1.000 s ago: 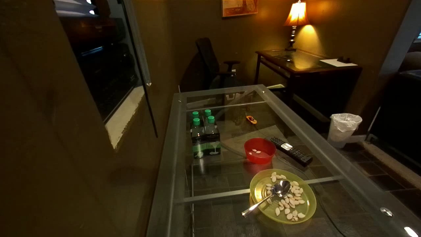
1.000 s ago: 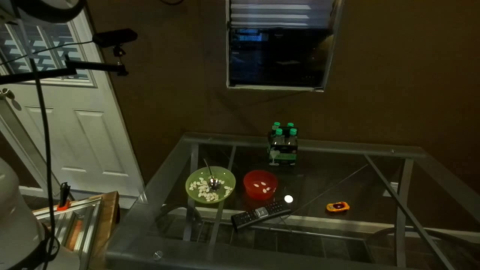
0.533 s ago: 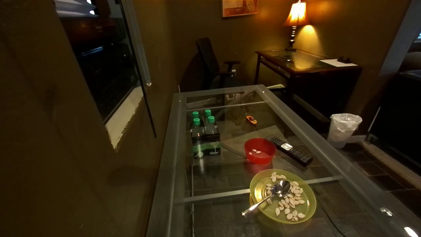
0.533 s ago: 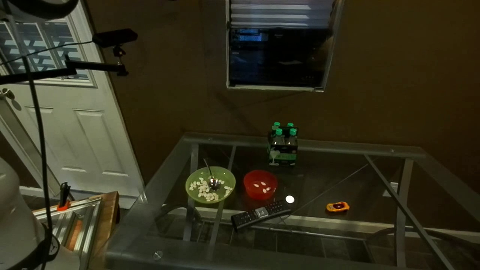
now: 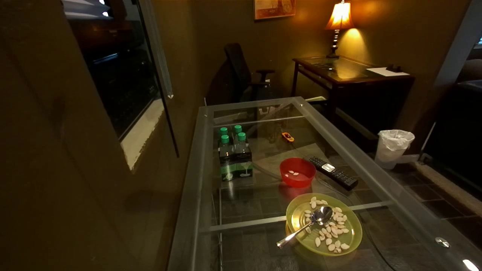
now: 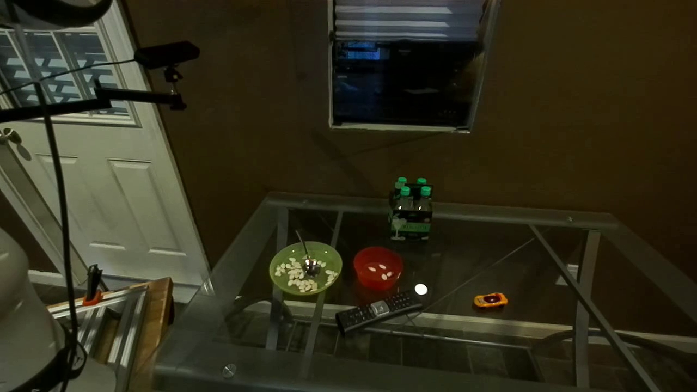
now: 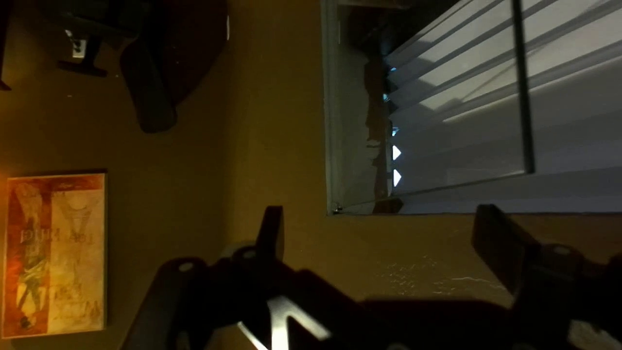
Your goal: Open the glass door.
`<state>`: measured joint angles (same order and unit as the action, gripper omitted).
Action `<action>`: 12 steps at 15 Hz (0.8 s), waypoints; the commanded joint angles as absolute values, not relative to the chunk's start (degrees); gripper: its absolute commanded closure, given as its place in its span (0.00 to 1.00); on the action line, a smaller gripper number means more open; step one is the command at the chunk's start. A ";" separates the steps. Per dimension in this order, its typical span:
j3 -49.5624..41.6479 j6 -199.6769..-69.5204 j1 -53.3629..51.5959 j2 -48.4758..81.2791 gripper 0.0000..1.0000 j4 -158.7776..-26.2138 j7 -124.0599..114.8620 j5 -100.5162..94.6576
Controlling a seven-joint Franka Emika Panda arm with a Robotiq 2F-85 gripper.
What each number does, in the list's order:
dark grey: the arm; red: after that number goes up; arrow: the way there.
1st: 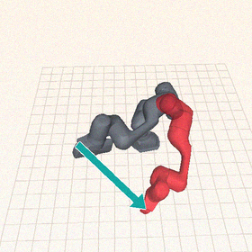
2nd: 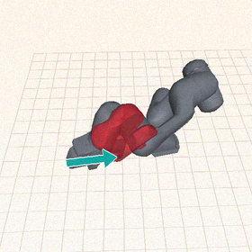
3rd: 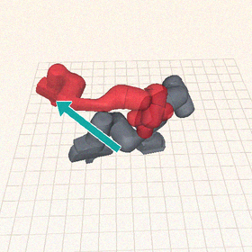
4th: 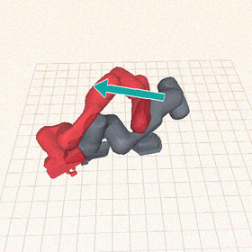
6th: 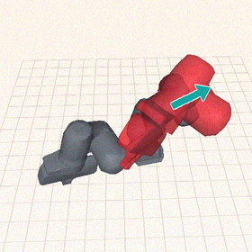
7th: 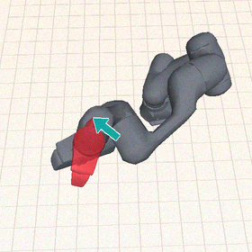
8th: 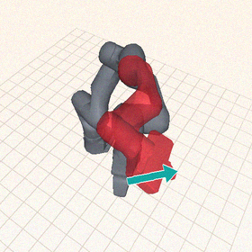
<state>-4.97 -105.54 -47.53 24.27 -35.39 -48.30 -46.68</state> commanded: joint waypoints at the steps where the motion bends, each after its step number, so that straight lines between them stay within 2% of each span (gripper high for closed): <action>1: -3.13 -104.65 -48.03 22.77 0.00 -37.70 -48.37 -44.29; 12: -5.10 -104.23 -47.47 22.64 0.00 -40.49 -47.86 -48.85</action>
